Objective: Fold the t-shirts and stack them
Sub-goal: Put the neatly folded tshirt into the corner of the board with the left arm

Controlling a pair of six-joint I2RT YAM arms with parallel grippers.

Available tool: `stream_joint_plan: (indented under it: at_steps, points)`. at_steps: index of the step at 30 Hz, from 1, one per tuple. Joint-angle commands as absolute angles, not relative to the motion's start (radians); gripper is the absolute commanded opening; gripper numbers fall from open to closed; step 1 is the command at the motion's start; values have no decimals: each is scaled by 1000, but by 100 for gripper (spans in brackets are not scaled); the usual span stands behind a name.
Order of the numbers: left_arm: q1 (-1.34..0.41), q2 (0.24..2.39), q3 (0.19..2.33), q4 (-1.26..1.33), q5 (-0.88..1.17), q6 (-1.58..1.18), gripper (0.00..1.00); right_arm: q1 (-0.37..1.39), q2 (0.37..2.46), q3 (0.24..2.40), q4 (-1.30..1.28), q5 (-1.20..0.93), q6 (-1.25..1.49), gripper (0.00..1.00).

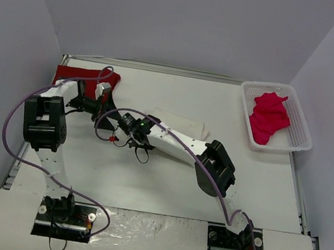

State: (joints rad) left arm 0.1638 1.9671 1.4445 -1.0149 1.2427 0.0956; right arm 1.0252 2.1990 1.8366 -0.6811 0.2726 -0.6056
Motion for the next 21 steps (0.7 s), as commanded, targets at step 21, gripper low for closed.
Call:
stream_joint_plan:
  at_steps: [21]
  points:
    - [-63,2221,1588,-967,1272,-93,94,1017,2172,1862,-756,293,-617,0]
